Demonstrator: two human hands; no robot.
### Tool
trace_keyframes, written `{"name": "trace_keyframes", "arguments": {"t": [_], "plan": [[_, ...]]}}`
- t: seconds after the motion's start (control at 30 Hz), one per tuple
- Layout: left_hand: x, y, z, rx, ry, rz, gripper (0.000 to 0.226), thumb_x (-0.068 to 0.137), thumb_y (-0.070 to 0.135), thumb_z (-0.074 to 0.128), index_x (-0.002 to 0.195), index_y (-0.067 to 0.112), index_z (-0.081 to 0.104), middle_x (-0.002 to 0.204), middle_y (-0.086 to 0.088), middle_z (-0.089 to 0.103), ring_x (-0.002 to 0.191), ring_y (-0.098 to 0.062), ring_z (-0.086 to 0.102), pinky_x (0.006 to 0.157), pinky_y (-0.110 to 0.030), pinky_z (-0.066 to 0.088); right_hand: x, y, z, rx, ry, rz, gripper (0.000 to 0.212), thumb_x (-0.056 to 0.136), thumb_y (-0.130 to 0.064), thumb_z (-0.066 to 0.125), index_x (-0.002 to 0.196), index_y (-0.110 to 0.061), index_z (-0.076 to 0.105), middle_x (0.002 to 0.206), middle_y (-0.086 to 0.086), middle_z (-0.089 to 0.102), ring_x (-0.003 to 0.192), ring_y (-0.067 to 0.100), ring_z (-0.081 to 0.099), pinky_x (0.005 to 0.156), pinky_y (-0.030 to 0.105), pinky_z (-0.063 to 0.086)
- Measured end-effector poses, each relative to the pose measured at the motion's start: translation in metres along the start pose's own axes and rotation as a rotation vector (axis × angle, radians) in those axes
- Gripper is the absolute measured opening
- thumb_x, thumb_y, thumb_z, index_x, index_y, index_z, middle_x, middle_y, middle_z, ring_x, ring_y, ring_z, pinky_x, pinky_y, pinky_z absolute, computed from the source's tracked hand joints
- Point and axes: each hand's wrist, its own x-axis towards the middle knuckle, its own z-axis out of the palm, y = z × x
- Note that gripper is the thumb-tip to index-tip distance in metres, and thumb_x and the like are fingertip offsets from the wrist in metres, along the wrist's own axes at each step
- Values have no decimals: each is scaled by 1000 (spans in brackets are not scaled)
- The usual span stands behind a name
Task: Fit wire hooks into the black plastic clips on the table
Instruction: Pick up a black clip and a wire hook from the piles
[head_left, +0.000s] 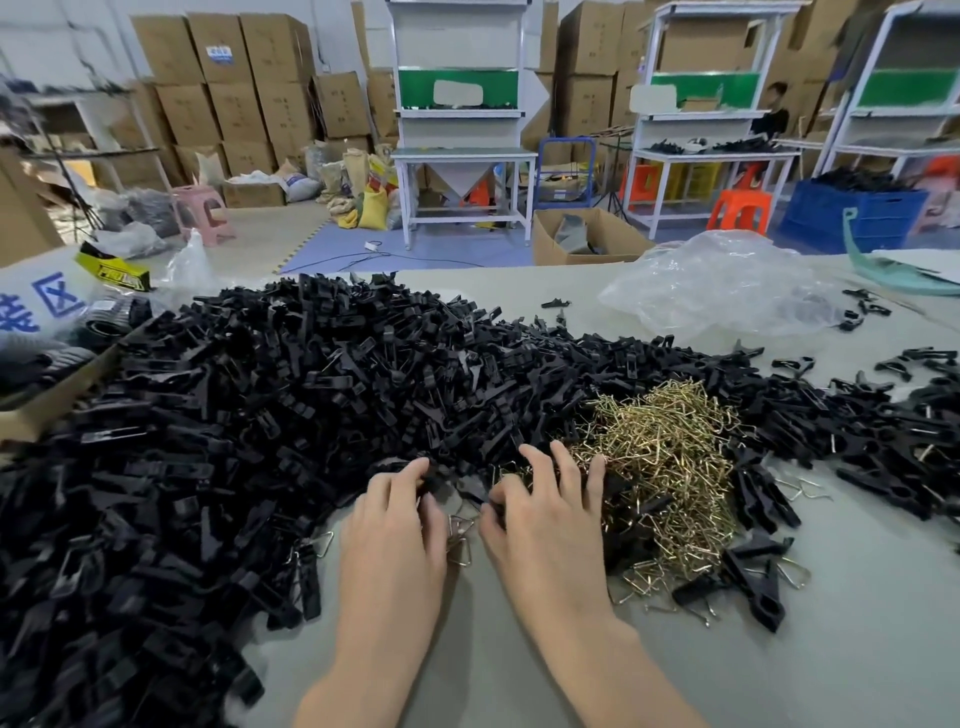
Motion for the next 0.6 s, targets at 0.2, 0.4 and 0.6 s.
{"name": "trace_keyframes", "arguments": {"t": [0.2,0.4,0.6], "plan": [[3,2,-4,-286,29,-55,43,99,22,56,142,22,51,110,12,44,86,2,54,72,-5,40,-6,8,-10,258,76,-83,12,90,-35,64,96,-25,67,123,-3,65,129,17,52,121,47,26],[1,3,3,-384,-19,-19,46,96,14,62,140,25,53,97,18,46,89,1,54,76,-6,40,-11,5,-22,688,-92,-33,12,94,-19,68,91,-27,60,91,-16,66,91,6,62,82,28,51],[1,1,1,-519,-24,-9,55,92,3,64,129,44,57,98,20,50,92,-3,56,72,-8,44,-9,2,-32,1166,-264,115,12,95,-18,70,91,-30,69,92,-14,75,88,0,69,78,11,49]]}}
